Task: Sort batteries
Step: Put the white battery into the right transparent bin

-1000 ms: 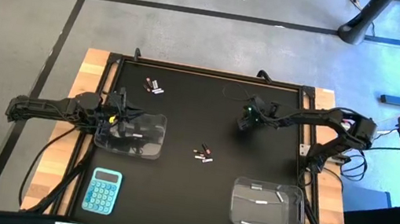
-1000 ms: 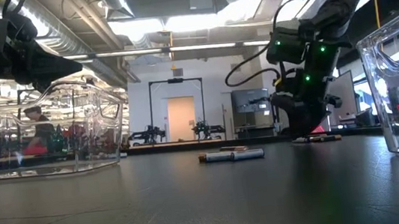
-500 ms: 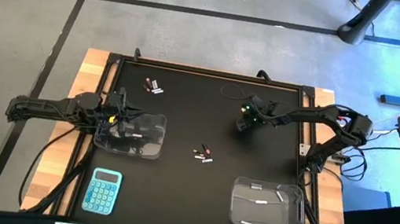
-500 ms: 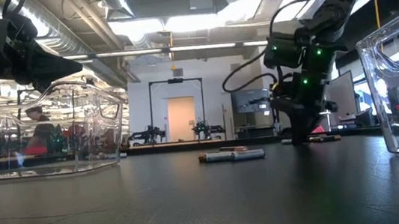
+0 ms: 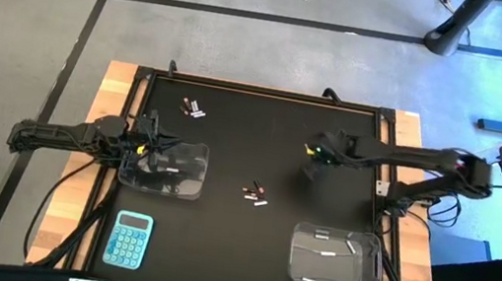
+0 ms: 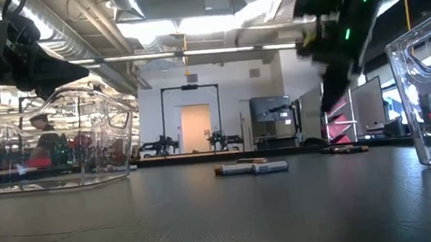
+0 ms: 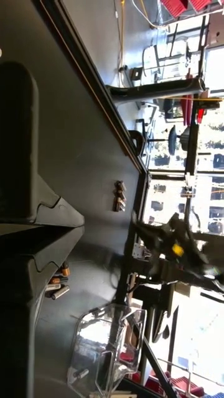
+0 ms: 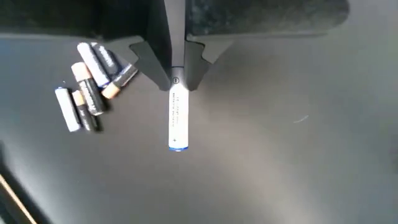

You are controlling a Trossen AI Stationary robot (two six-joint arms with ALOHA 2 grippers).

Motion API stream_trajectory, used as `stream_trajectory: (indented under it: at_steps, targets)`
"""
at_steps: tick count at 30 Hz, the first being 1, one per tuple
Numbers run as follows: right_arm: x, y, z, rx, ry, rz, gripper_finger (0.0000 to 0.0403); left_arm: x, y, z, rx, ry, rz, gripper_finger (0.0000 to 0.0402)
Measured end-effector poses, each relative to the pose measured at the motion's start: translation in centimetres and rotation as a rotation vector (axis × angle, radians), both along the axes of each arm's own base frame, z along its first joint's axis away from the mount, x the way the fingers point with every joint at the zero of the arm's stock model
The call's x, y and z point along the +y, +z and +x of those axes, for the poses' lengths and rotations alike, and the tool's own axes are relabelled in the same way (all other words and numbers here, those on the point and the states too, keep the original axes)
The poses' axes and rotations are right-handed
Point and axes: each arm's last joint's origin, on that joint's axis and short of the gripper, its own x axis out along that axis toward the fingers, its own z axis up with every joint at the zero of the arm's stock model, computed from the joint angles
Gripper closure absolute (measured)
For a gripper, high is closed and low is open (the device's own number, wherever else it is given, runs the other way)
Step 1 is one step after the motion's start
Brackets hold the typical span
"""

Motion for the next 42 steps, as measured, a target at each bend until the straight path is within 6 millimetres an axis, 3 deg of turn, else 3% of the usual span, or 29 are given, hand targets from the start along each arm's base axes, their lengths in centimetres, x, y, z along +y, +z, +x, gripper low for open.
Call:
stream_trajectory:
  at_steps: [9,14,21,28,31,34,42]
  targets:
    - [10.1,9.6,-1.4,-0.047,0.305,0.054,0.0389,0.0,0.0,0.0,0.0,0.0,0.0,0.0402]
    - [16.0,11.4,-3.3,-0.085,0.485,0.23,0.0389,0.0,0.0,0.0,0.0,0.0,0.0,0.0402]
    - [22.2,9.7,-5.7,0.037,0.38,0.476,0.0389,0.0,0.0,0.0,0.0,0.0,0.0,0.0402]
    - [27.0,6.9,-5.0,0.094,0.165,0.642,0.0389,0.0,0.0,0.0,0.0,0.0,0.0,0.0402]
    - [27.6,6.2,-4.2,0.038,-0.017,0.685,0.0388,0.0,0.0,0.0,0.0,0.0,0.0,0.0401]
    - [28.0,5.7,-3.6,-0.024,-0.064,0.674,0.0389,0.0,0.0,0.0,0.0,0.0,0.0,0.0402]
    - [26.8,1.9,-3.2,-0.009,-0.281,0.711,0.0388,0.0,0.0,0.0,0.0,0.0,0.0,0.0402]
